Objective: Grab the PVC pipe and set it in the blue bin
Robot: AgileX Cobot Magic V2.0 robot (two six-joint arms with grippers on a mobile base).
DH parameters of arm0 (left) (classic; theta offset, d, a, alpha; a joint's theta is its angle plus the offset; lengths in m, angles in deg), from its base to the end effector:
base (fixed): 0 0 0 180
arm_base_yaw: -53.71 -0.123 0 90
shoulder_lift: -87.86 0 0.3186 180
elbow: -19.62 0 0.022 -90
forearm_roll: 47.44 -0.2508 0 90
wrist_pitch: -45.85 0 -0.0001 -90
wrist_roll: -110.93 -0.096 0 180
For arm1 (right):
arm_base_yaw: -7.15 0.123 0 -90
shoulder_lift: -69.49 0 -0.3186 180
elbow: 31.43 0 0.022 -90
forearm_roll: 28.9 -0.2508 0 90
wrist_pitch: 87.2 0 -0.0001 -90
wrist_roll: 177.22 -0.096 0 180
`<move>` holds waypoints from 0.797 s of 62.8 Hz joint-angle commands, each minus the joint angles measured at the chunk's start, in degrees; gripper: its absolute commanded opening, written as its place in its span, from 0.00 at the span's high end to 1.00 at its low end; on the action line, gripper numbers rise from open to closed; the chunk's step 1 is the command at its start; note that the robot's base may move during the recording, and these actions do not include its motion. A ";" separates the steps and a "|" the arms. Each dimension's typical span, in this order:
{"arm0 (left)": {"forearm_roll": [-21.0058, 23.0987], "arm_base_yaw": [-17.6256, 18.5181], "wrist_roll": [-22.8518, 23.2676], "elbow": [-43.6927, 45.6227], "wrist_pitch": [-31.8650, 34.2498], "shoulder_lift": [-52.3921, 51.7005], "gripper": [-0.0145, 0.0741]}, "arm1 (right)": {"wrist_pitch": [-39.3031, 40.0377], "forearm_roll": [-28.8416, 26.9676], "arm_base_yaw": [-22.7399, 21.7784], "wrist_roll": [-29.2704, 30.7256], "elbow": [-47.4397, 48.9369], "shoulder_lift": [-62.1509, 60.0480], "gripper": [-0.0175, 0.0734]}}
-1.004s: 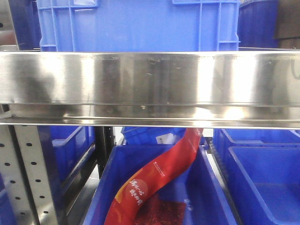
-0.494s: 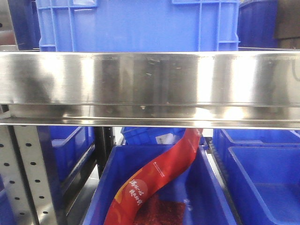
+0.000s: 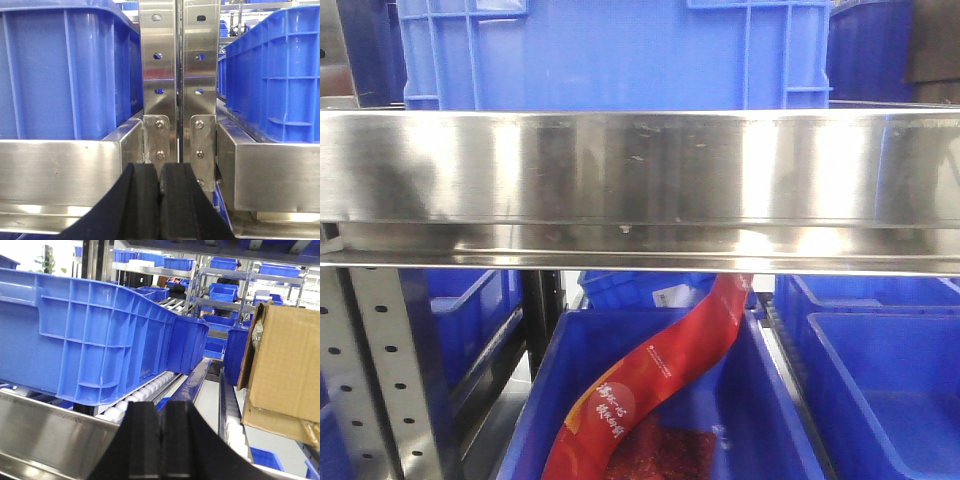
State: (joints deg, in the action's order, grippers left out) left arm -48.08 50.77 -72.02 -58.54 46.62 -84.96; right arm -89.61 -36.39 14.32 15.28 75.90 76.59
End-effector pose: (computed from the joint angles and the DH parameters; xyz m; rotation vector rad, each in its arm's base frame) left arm 0.0276 0.0014 0.2141 0.0085 1.4767 0.0924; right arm 0.0216 0.0033 0.2416 -0.1567 1.4255 0.0348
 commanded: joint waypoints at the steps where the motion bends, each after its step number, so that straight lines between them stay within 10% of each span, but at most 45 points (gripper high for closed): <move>1: -0.12 -0.14 0.23 0.12 0.65 -0.22 0.96 | 4.57 0.97 -0.09 -1.05 -2.34 -0.13 0.99; 50: -0.12 -0.14 0.23 0.12 0.65 -0.22 0.96 | 5.87 -0.64 -5.19 -1.05 -3.43 -0.13 0.99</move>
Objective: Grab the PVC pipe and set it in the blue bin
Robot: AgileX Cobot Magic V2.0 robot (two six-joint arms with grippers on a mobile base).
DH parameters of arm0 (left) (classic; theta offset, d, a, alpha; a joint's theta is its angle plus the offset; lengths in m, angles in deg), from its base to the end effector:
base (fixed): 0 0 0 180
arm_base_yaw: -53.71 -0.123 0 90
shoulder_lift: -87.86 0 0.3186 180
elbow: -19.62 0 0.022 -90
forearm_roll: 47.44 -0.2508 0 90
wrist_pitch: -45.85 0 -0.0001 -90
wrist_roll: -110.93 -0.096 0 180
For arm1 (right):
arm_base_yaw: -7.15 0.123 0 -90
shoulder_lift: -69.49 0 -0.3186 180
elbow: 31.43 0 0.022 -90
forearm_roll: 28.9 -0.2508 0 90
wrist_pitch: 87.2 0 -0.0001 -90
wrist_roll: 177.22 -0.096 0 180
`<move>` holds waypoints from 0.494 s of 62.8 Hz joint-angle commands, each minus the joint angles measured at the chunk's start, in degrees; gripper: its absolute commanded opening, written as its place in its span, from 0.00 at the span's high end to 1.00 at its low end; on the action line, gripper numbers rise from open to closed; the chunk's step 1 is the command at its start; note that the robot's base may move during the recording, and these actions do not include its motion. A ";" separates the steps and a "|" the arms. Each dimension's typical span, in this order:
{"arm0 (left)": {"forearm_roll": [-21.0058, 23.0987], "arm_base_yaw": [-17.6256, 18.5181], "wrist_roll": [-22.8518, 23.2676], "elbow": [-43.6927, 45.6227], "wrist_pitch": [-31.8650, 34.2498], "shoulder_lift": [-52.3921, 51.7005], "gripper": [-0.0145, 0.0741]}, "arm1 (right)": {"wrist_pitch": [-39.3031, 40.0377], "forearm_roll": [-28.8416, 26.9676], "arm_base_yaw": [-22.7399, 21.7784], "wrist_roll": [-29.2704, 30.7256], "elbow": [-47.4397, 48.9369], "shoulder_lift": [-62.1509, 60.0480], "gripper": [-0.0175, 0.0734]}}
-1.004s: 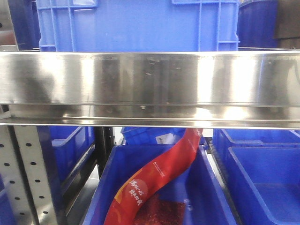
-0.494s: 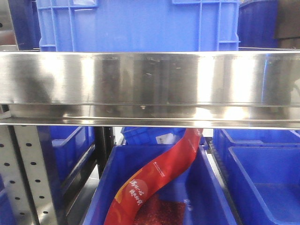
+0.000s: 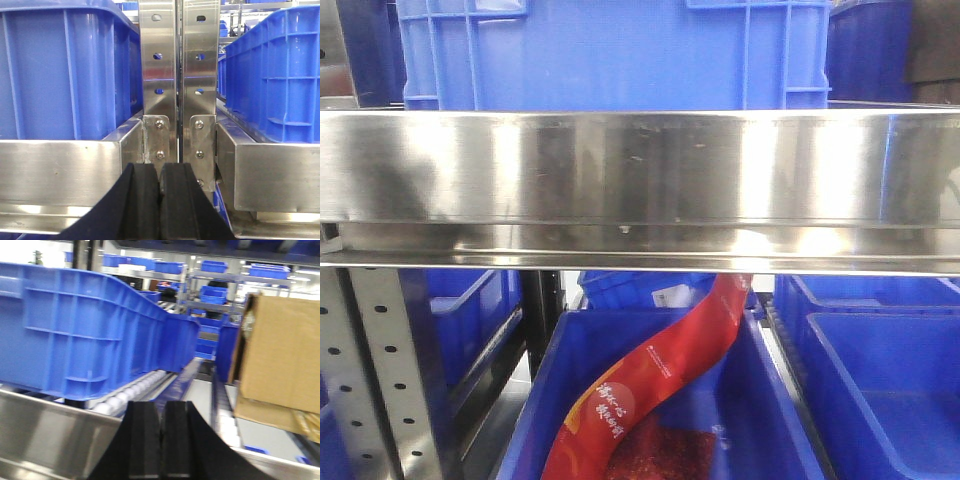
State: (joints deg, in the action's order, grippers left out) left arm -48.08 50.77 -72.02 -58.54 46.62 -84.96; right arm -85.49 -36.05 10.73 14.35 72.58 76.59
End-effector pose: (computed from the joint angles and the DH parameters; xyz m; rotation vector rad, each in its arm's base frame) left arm 0.0276 0.0014 0.2141 0.0085 1.4767 0.0924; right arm 0.0251 0.0012 0.2287 -0.0961 1.4173 -0.0148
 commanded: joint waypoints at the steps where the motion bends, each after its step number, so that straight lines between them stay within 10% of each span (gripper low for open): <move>1: -0.12 -0.14 0.23 0.12 0.65 -0.22 0.96 | 1.75 -1.11 -1.78 -0.12 -0.11 -0.13 0.99; 31: -0.12 -0.14 0.23 0.12 0.65 -0.22 0.96 | 1.51 -1.11 -7.05 -0.12 -0.11 -0.13 0.99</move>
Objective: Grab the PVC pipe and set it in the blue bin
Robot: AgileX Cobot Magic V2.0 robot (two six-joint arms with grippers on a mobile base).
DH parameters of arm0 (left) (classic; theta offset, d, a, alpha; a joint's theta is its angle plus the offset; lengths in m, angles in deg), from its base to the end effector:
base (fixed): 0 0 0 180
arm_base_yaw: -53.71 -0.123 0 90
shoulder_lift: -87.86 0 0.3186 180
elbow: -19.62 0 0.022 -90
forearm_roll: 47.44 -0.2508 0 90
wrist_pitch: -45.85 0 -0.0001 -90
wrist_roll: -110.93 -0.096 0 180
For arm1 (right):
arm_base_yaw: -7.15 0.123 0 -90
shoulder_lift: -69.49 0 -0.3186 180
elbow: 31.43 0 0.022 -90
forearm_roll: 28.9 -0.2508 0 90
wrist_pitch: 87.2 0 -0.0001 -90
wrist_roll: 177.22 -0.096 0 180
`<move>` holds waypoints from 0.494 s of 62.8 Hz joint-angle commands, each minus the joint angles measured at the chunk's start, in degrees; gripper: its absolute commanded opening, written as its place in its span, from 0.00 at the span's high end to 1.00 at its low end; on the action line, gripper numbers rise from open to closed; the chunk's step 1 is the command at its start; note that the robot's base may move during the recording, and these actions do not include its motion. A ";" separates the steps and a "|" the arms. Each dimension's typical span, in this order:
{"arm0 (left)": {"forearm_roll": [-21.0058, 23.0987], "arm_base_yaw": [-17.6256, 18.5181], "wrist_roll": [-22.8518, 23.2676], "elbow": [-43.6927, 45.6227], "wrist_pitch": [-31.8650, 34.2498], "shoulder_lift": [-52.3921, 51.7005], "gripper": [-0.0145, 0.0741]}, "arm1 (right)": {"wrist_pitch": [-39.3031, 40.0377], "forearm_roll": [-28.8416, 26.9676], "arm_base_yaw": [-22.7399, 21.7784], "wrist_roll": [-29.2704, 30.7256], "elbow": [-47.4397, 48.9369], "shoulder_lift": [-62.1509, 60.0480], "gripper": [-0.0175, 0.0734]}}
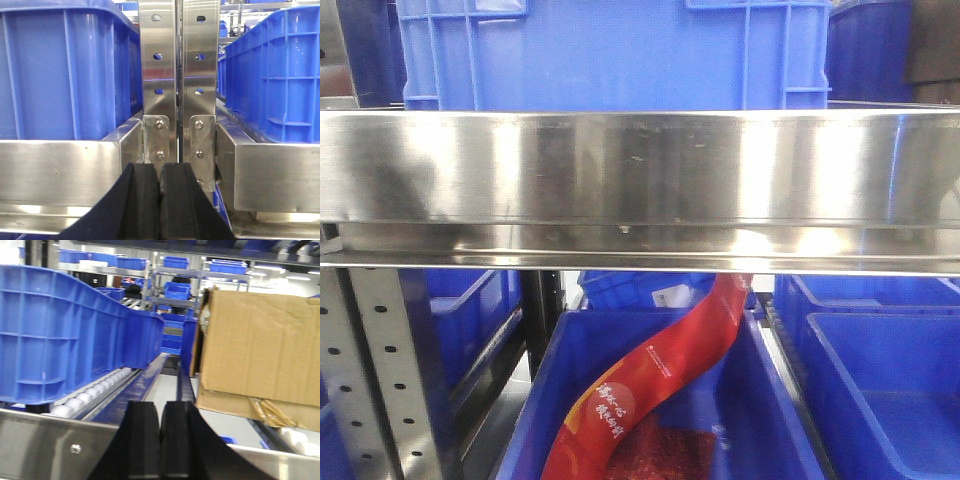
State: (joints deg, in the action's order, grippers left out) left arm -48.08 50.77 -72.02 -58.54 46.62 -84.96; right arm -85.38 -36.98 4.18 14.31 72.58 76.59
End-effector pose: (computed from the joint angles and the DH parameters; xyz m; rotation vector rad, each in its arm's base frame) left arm 0.0276 0.0014 0.2141 0.0085 1.4767 0.0924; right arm 0.0250 -0.0017 0.2288 -0.0023 1.4194 -0.0958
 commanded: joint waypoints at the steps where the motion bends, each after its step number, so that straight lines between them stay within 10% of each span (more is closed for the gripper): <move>1: -0.12 -0.14 0.23 0.12 0.65 -0.22 0.96 | 1.30 -0.18 -0.50 -0.07 -0.11 -0.13 0.99; 31: -0.12 -0.14 0.23 0.12 0.65 -0.22 0.96 | 1.44 -0.26 -0.59 -0.07 -0.11 -0.13 0.99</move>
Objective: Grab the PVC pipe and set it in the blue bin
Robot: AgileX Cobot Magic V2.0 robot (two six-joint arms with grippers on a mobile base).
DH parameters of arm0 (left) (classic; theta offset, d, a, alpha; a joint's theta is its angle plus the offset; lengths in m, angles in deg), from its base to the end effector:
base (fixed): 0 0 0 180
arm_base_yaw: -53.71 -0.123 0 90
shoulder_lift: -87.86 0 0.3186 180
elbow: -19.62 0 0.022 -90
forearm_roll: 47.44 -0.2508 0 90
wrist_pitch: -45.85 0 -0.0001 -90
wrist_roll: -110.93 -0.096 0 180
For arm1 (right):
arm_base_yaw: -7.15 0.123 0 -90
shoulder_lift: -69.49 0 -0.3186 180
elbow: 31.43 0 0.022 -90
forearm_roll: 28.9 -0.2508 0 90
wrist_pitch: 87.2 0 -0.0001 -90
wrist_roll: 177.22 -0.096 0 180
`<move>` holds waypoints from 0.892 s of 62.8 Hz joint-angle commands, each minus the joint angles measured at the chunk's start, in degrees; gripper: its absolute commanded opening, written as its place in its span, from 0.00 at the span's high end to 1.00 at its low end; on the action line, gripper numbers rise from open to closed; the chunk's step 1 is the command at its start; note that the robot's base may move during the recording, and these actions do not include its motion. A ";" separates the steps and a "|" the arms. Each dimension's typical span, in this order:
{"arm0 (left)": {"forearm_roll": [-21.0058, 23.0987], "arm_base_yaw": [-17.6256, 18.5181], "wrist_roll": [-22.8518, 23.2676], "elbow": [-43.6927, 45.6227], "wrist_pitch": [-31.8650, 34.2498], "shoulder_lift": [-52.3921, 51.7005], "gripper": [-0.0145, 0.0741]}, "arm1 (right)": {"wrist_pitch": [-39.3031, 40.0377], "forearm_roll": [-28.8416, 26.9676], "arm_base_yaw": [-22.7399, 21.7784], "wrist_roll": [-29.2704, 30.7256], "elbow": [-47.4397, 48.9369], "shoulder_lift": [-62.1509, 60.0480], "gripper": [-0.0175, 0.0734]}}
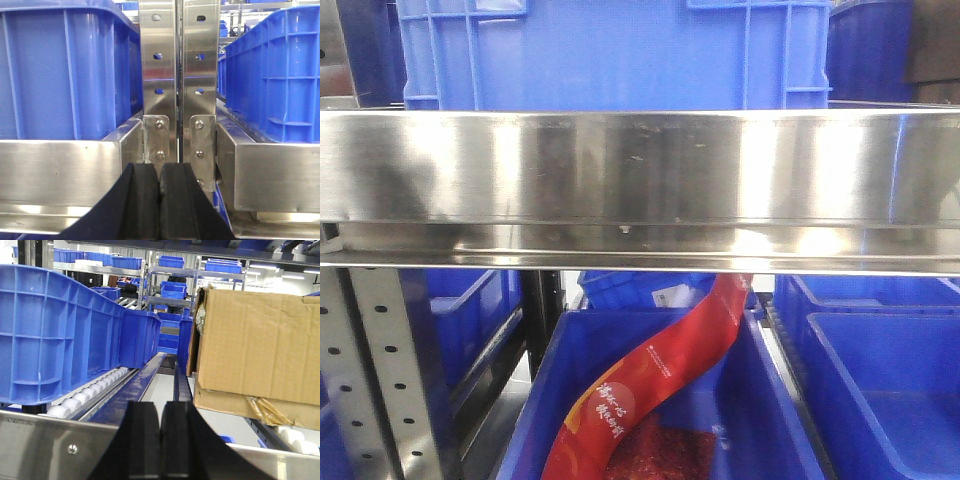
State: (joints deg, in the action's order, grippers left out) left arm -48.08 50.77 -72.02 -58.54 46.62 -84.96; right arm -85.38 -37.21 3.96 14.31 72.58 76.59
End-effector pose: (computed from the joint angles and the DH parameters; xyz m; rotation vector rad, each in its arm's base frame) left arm 0.0276 0.0014 0.2141 0.0085 1.4767 0.0924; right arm 0.0250 -0.0018 0.2288 0.0034 1.4194 -0.0958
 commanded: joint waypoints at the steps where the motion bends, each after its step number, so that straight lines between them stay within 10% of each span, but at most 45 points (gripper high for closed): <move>1: -0.12 -0.14 0.23 0.12 0.65 -0.22 0.96 | 1.44 -0.03 -0.38 -0.07 -0.11 -0.13 0.99; 56: -0.12 -0.14 0.23 0.12 0.65 -0.22 0.96 | -3.05 -0.03 -0.38 -0.07 -0.34 -0.13 0.99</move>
State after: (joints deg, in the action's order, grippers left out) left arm -48.08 50.77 -72.02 -58.54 46.62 -84.96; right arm -89.45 -37.21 3.96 14.31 72.34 76.59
